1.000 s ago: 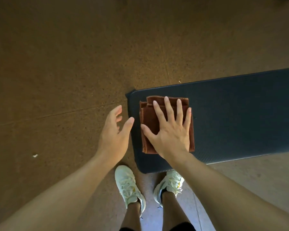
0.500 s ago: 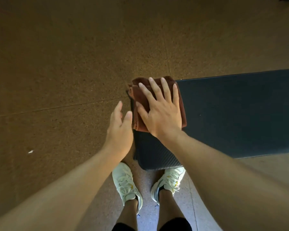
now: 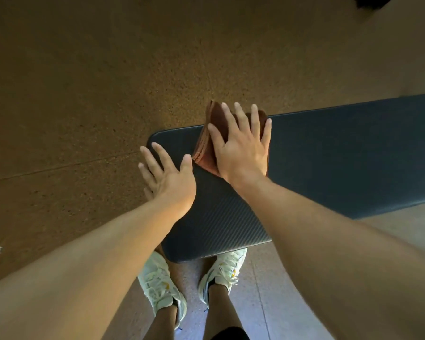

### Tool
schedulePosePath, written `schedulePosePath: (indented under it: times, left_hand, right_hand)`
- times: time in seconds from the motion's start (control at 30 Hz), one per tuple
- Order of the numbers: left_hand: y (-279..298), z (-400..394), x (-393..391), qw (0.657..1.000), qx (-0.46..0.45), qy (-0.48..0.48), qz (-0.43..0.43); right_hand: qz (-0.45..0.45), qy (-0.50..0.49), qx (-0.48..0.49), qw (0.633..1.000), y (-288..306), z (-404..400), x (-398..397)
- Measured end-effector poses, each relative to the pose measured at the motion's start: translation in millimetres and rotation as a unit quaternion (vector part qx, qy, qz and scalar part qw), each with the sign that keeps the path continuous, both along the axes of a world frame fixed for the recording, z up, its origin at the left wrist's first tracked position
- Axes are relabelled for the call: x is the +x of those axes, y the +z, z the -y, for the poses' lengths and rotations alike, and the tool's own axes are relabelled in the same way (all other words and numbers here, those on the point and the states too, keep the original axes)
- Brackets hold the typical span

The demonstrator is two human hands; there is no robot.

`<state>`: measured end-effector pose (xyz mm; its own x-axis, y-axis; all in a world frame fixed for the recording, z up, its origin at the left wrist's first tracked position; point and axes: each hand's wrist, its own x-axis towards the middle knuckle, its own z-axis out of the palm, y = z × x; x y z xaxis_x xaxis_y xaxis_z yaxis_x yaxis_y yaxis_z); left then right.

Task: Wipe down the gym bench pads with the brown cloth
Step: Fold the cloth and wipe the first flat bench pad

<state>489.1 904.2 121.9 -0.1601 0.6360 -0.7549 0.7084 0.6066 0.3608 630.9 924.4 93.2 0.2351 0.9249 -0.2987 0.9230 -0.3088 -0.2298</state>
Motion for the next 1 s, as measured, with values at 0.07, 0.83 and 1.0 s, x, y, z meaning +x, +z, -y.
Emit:
schedulePosePath:
  times: [0.07,0.83,1.0]
  left_hand:
    - [0,1,5,1.0,-0.009,-0.009,-0.017]
    - [-4,10,23,0.994,-0.027,-0.039,-0.098]
    - [-9,15,24,0.993,-0.007,-0.026,-0.117]
  right_hand:
    - [0.004,-0.028,0.006,1.0,2,44,2]
    - [0.007,0.18,-0.055,0.982,11,191,69]
    - [-0.023,0.162,0.001,0.987,-3,17,79]
